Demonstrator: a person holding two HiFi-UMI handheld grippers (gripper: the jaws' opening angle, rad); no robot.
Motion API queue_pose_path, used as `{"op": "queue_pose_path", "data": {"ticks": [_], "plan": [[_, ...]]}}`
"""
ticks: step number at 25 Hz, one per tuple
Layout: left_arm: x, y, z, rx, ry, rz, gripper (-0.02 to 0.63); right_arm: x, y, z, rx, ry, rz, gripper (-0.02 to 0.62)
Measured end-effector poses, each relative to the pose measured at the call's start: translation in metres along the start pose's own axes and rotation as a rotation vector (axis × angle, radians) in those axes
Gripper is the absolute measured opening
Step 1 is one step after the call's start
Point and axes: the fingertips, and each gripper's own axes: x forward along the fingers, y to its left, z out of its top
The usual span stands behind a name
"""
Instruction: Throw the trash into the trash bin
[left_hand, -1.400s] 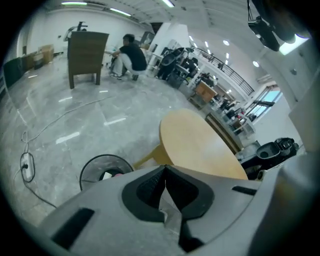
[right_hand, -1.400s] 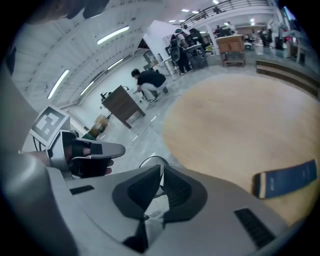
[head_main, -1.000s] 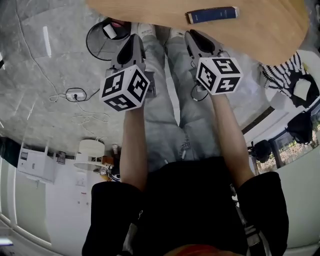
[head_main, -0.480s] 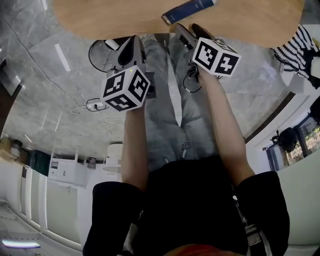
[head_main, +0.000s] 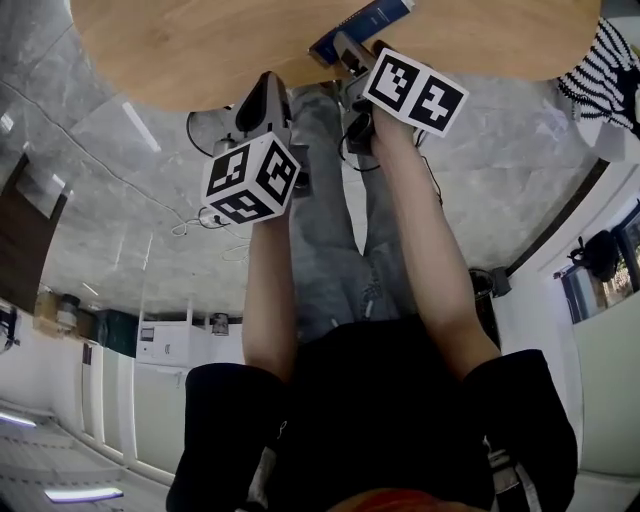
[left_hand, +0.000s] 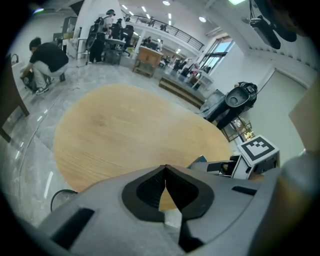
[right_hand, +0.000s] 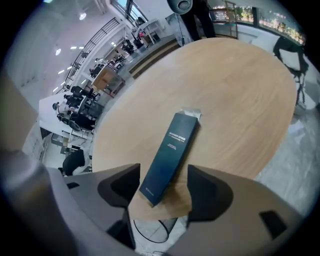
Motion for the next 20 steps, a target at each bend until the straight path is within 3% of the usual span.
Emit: {"op": "queue_pose_path", "data": {"ticks": [13, 20], "plan": [[0.022, 0.006, 0.013, 0.011, 0.046, -0.024, 0.008, 0.019, -0.007, 0.004, -0.114, 0.061, -0.248, 0.253], [0.012, 0.023, 0.01, -0.038, 0.022, -0.005, 0.009, 0.018, -0.009, 0.001, -0.129, 0.086, -0.24, 0.245]]}}
